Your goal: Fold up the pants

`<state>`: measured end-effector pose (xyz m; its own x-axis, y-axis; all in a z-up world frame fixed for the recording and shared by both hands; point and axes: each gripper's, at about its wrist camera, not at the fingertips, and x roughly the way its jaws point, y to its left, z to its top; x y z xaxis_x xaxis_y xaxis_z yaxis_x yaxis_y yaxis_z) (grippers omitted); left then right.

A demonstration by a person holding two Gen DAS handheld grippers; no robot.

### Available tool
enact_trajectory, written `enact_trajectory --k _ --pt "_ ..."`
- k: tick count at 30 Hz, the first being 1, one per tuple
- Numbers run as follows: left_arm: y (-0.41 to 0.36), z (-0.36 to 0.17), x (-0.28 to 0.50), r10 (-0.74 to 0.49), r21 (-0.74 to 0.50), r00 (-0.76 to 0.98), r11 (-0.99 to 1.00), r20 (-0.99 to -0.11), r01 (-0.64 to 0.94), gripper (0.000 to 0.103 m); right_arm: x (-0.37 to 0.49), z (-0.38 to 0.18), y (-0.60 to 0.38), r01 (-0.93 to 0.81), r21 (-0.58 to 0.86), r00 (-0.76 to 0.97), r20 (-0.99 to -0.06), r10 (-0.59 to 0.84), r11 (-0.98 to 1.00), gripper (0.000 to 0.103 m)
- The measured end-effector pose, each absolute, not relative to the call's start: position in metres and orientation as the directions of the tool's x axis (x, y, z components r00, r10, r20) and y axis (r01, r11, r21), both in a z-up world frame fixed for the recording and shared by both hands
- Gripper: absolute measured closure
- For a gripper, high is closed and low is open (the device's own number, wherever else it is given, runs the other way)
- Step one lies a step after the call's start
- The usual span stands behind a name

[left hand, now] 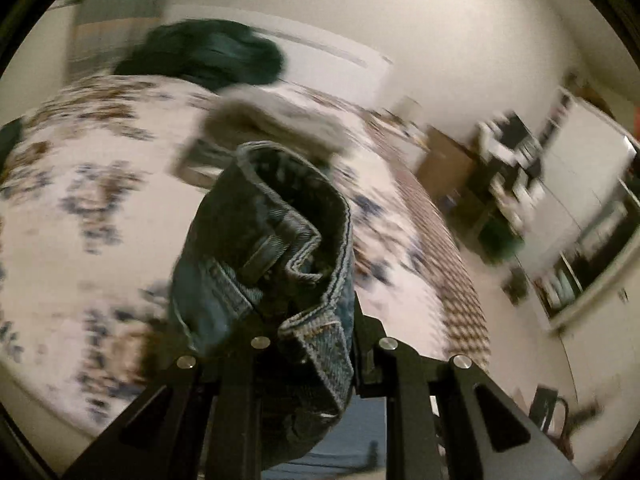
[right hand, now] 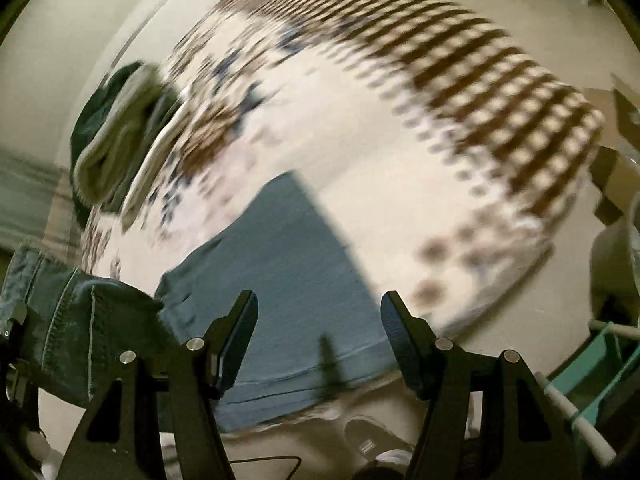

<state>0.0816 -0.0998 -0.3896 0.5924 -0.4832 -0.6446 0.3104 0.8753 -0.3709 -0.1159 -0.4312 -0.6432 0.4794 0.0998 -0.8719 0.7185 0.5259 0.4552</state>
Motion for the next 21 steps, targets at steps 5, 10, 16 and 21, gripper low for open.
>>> enact_trajectory --k 5,10,16,21 --pt "-0.193 -0.432 0.055 -0.546 -0.349 0.473 0.826 -0.692 0.443 0.087 -0.160 -0.649 -0.472 0.779 0.414 0.453 -0.891 0.034 0.472 0.036" --pt "-0.250 -0.480 0.042 -0.502 -0.296 0.361 0.818 -0.786 0.492 0.085 -0.189 -0.659 -0.494 0.816 0.367 0.406 -0.914 0.009 0.447 0.036" --pt "-0.257 -0.504 0.054 -0.484 -0.388 0.148 0.820 -0.863 0.421 0.061 -0.199 -0.667 -0.517 0.835 0.344 0.360 -0.932 0.047 0.430 0.027" --pt "-0.230 -0.458 0.052 -0.550 -0.437 0.172 0.786 -0.817 0.438 0.015 -0.180 -0.663 -0.533 0.789 0.450 0.443 -0.888 0.120 0.417 0.008"
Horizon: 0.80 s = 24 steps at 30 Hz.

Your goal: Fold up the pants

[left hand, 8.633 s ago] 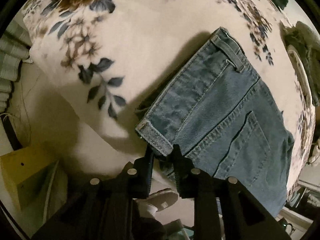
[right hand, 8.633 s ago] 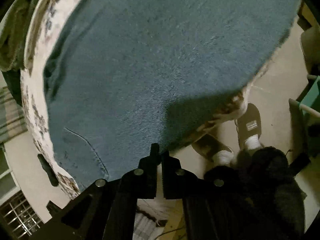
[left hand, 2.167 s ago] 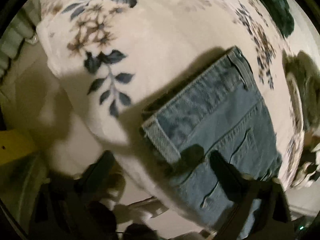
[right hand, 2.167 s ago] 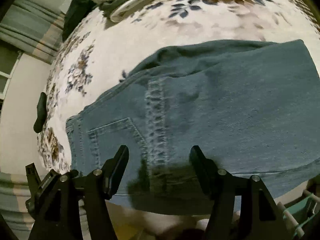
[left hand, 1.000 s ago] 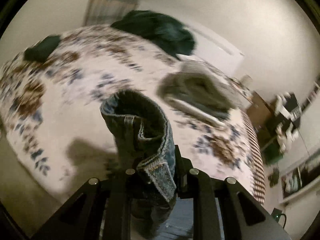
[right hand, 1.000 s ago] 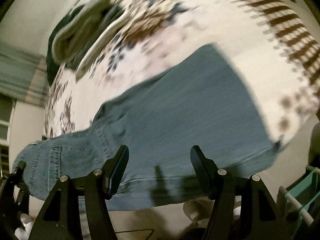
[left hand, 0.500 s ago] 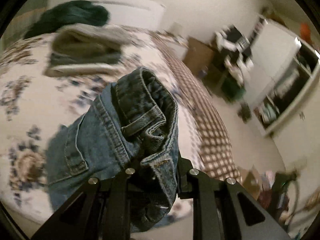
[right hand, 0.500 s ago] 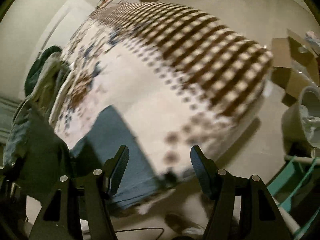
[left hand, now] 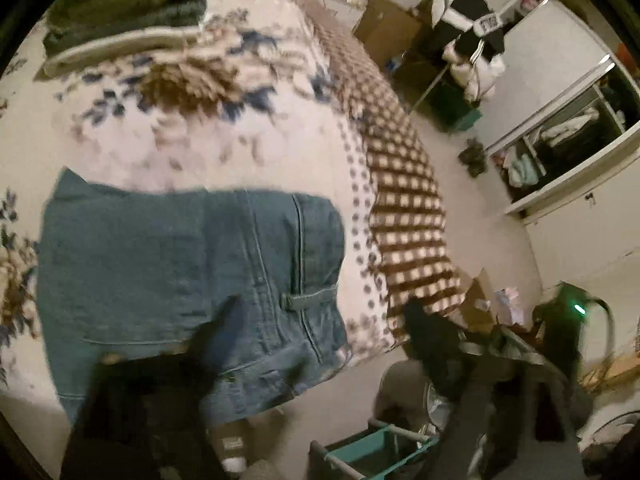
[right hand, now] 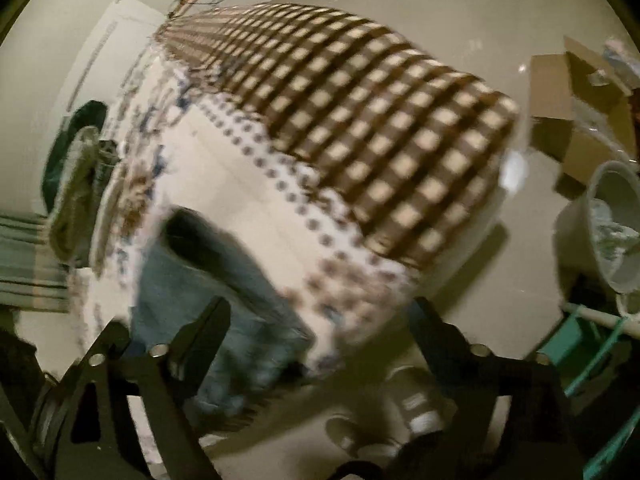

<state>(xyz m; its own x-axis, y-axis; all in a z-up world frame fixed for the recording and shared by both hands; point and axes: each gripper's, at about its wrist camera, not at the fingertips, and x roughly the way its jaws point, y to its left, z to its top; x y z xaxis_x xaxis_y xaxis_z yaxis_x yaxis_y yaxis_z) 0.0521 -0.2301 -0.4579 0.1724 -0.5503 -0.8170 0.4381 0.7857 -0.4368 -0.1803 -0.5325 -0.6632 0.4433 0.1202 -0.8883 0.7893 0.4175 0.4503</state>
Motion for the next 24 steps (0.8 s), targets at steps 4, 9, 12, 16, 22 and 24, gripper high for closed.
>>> enact_trajectory --k 4,9,12,16,22,24 --pt "-0.182 -0.448 0.080 -0.500 -0.398 0.238 0.839 -0.832 0.372 0.015 -0.131 -0.667 -0.535 0.697 0.557 0.512 -0.827 0.231 0.452 0.003" --pt "-0.115 -0.475 0.128 -0.336 -0.278 0.279 0.933 -0.900 0.227 0.015 -0.062 -0.694 -0.530 0.590 0.624 0.495 -0.781 0.382 0.512 0.003" --pt "-0.085 -0.494 0.150 -0.259 -0.222 0.290 0.963 -0.921 0.156 0.015 -0.033 -0.720 -0.526 0.579 0.651 0.448 -0.757 0.476 0.490 0.003" --pt "-0.068 -0.512 0.173 -0.239 -0.222 0.281 0.971 -0.930 0.090 0.015 -0.018 -0.731 -0.514 0.558 0.698 0.468 -0.711 0.524 0.449 0.083" --pt "-0.078 -0.529 0.189 -0.293 -0.286 0.225 0.956 -0.929 0.064 0.015 -0.028 -0.692 -0.510 0.622 0.608 0.492 -0.793 0.358 0.492 0.097" --pt "-0.087 -0.534 0.197 -0.306 -0.300 0.211 0.952 -0.928 0.058 0.015 -0.041 -0.686 -0.520 0.652 0.583 0.495 -0.812 0.310 0.486 0.097"
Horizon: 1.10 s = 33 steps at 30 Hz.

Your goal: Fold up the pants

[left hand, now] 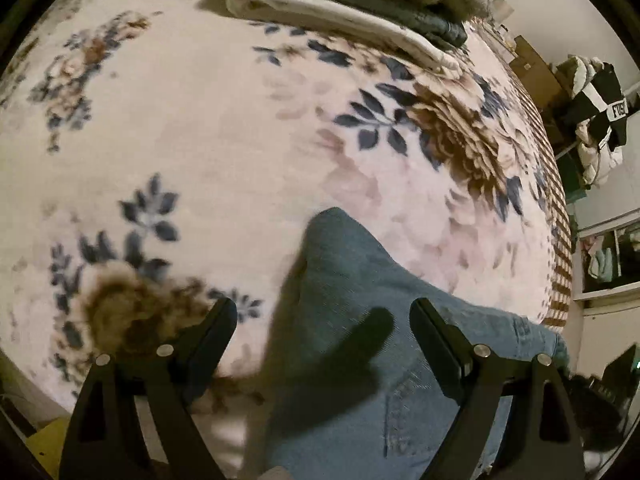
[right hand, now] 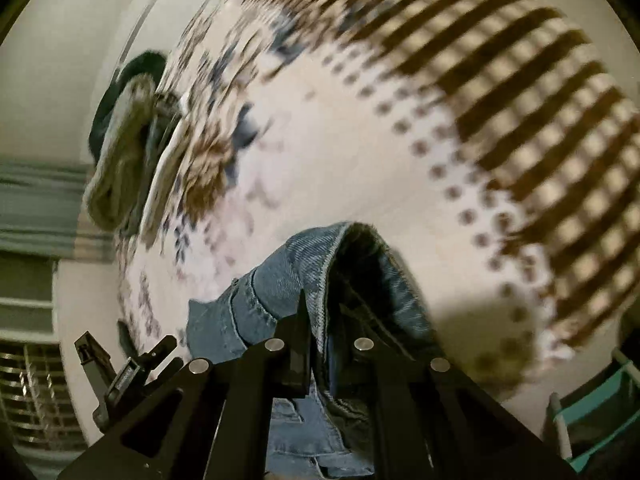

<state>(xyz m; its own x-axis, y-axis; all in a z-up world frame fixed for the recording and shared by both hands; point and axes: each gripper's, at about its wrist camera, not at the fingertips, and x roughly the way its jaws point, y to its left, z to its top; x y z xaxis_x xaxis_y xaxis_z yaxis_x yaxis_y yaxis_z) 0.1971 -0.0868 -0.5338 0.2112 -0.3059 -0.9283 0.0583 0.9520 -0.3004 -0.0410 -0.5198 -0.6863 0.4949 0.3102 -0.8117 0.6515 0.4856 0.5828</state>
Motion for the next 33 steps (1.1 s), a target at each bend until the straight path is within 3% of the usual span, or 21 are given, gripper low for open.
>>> enact_trajectory --k 9,12,13,15,17,23,28,30,33 --pt "-0.103 -0.596 0.241 -0.302 -0.304 0.094 0.953 -0.949 0.001 0.013 -0.056 -0.715 -0.549 0.726 0.515 0.443 -0.857 0.263 0.456 0.097" --pt "-0.100 -0.588 0.244 -0.303 -0.303 0.087 0.953 -0.949 0.009 0.013 -0.052 -0.734 -0.556 0.746 0.520 0.427 -0.853 0.301 0.416 0.095" --pt "-0.099 -0.579 0.241 -0.294 -0.293 0.101 0.956 -0.950 0.028 0.013 -0.051 -0.737 -0.556 0.746 0.527 0.422 -0.847 0.322 0.409 0.092" --pt "-0.094 -0.565 0.231 -0.301 -0.297 0.121 0.954 -0.946 0.047 0.013 -0.056 -0.735 -0.557 0.752 0.535 0.413 -0.838 0.357 0.385 0.057" --pt "-0.085 -0.548 0.212 -0.320 -0.315 0.137 0.947 -0.938 0.058 0.013 -0.075 -0.721 -0.556 0.735 0.578 0.459 -0.809 0.368 0.354 0.040" --pt "-0.064 -0.545 0.156 -0.363 -0.362 0.083 0.932 -0.928 0.027 0.013 -0.141 -0.714 -0.542 0.759 0.600 0.480 -0.778 0.407 0.252 0.029" --pt "-0.072 -0.576 0.128 -0.370 -0.370 -0.005 0.929 -0.929 -0.002 0.013 -0.163 -0.768 -0.524 0.792 0.610 0.511 -0.689 0.515 0.030 0.032" --pt "-0.074 -0.580 0.126 -0.349 -0.349 0.001 0.937 -0.937 0.013 0.013 -0.165 -0.776 -0.519 0.796 0.605 0.533 -0.690 0.490 -0.013 0.077" --pt "-0.078 -0.582 0.127 -0.341 -0.340 0.003 0.938 -0.940 0.067 0.006 -0.160 -0.743 -0.520 0.796 0.592 0.520 -0.775 0.357 0.126 0.087"
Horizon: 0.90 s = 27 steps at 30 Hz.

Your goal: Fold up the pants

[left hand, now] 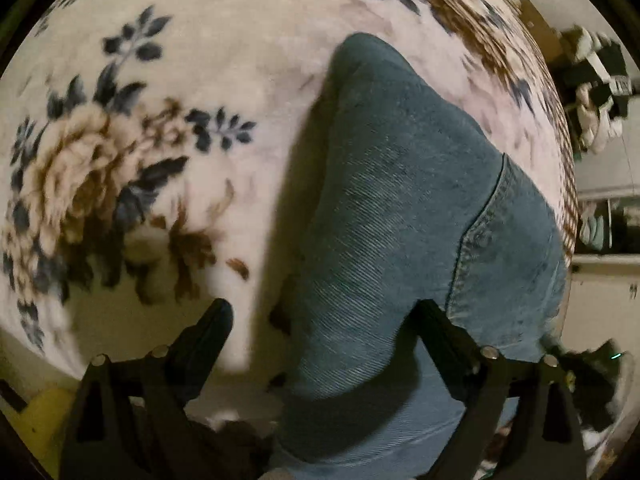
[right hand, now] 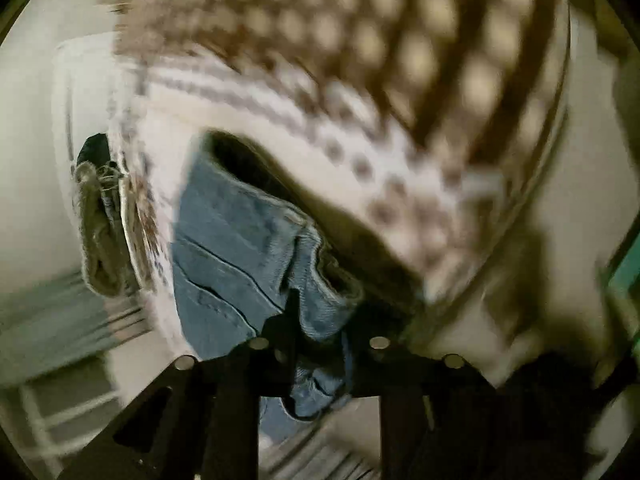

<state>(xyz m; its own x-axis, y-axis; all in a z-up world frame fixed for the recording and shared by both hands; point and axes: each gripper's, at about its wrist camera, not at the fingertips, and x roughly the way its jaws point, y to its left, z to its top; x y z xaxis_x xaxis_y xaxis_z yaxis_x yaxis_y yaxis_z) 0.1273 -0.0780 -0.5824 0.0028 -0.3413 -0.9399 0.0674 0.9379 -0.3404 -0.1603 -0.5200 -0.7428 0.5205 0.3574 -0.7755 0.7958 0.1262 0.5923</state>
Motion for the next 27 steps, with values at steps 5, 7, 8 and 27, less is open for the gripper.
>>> enact_trajectory --k 5,7,8,27 --pt "-0.075 -0.580 0.134 -0.337 -0.337 -0.008 0.939 -0.941 0.062 0.006 -0.158 -0.757 -0.515 0.809 0.571 0.481 -0.781 0.398 0.143 0.079" --pt "-0.065 -0.575 0.132 -0.374 -0.373 0.006 0.927 -0.928 0.040 0.006 -0.165 -0.757 -0.515 0.792 0.601 0.512 -0.750 0.419 0.107 0.062" --pt "-0.061 -0.574 0.131 -0.402 -0.401 0.011 0.916 -0.916 0.024 0.006 -0.169 -0.755 -0.514 0.784 0.614 0.527 -0.738 0.421 0.095 0.045" --pt "-0.076 -0.603 0.124 -0.510 -0.510 -0.010 0.860 -0.860 -0.033 0.006 -0.140 -0.786 -0.452 0.620 0.784 0.691 -0.570 0.444 0.042 0.024"
